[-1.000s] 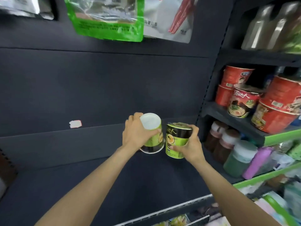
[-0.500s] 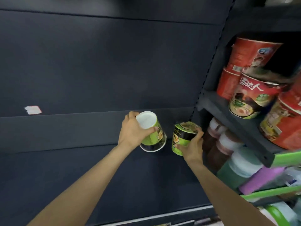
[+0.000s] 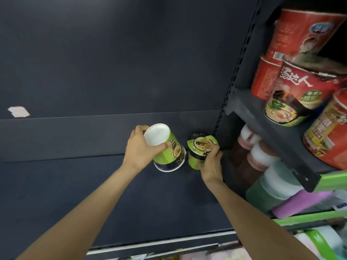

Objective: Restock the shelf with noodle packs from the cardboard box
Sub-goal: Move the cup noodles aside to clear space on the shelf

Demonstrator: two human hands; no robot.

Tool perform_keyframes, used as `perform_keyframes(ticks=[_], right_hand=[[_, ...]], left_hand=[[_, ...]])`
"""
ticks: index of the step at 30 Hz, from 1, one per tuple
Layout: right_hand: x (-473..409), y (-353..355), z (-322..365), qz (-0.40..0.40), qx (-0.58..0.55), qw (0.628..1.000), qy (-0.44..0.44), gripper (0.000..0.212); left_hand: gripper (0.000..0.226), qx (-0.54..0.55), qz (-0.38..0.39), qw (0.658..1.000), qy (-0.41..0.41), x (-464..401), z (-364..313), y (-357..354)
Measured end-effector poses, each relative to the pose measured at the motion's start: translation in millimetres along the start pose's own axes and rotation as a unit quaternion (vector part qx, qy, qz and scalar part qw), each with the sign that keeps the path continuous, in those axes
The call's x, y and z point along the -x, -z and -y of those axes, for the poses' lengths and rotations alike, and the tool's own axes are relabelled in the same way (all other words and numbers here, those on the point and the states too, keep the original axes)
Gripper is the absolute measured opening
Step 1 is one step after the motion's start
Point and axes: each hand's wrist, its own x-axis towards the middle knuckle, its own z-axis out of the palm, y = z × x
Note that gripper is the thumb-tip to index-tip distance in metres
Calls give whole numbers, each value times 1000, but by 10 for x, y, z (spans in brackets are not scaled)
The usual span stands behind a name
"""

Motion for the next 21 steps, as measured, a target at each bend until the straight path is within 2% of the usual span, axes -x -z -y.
perform_keyframes(ticks=[5,8,11,15,18,21], right_hand=[[-156,55,146,32,23,999,-14,68],[-152,137,228,37,11,999,-19,54],[-77,283,364,41,-153,987,2,24],[-15,454,540,116,-347,931,-16,37],[-29,597,599,96,-394,914,27,15],[-119,763,581,27,-392,918,53,13]], left_hand=[[71,9,1,1000,-14,-43,-15,54],[68,34,-1,999,-5,-48,-35,57],[64,83,-15,996,12,-58,-70,61],[61,145,-23,988,40,-94,-202,35],[52,196,6,979,58,-136,-305,-13],[42,189,77,978,40,-184,-375,-56]])
